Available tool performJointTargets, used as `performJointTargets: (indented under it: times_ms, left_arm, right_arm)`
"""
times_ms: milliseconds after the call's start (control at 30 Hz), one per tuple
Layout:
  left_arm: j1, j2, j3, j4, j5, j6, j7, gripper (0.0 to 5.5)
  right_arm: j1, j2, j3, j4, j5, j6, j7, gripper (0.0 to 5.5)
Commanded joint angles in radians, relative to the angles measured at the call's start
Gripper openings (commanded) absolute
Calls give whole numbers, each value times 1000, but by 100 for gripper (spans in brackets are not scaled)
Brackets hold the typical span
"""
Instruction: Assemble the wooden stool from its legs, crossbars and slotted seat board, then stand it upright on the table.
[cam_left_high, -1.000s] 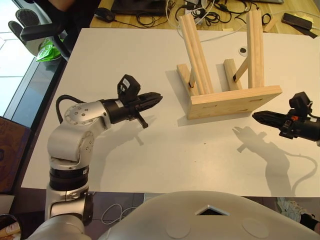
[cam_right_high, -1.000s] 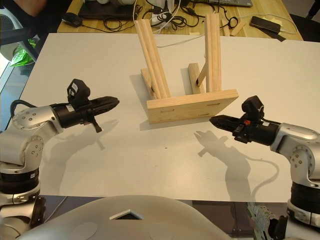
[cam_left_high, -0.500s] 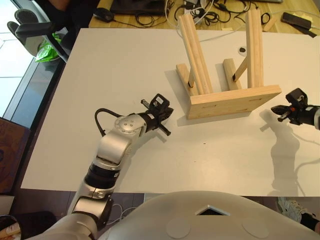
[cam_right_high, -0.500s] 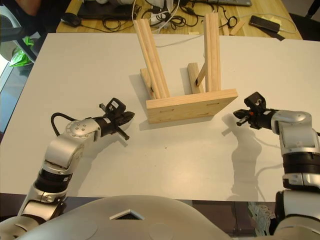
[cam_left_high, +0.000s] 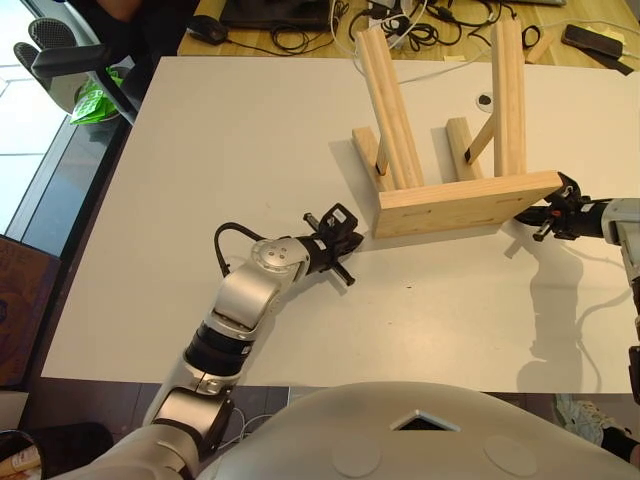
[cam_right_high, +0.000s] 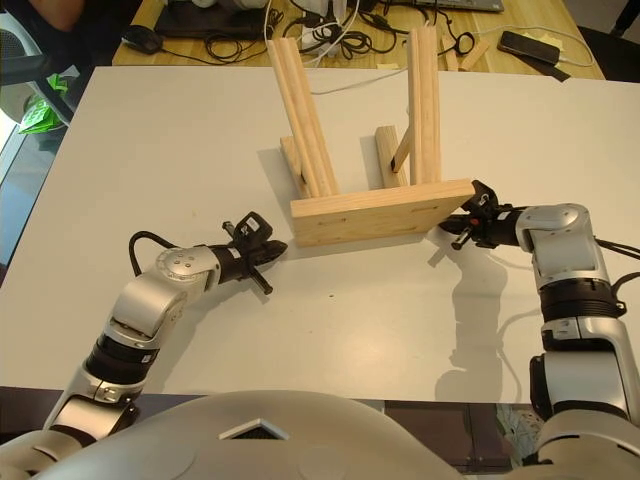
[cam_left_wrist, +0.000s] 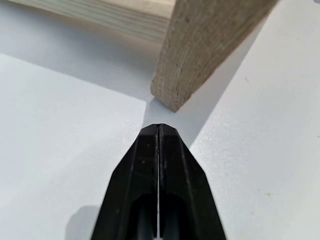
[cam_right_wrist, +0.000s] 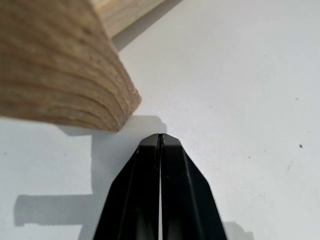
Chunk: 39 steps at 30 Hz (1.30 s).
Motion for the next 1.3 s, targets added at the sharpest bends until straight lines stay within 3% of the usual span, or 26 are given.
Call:
performJointTargets:
  times_ms: [33,267,533,667,933,1133,1300]
  left_arm:
    - [-4,1,-11,13,12,8,11,2]
    - [-9,-23,2,36,55,8,86,2]
    - [18,-49,20,12,32,25,106,2]
    - [15,-63,25,16,36,19,112,2]
    - [11,-132,43,41,29,3,154,2]
    - [1,-152,49,56,25,-1,155,2]
    - [-2,-165,38,55,24,1,154,2]
  right_arm:
    - [77,11,15,-49,-1,53,8,0]
    - [172,-2,-39,-202,23,176,-54,0]
    - [286,33,-156,-447,215,464,-83,0]
    - [302,19,-172,-473,236,491,-99,0]
    - [212,28,-169,-243,208,341,-97,0]
    - [106,120,-338,-15,433,482,-8,0]
    - [150,113,-337,71,436,469,41,0]
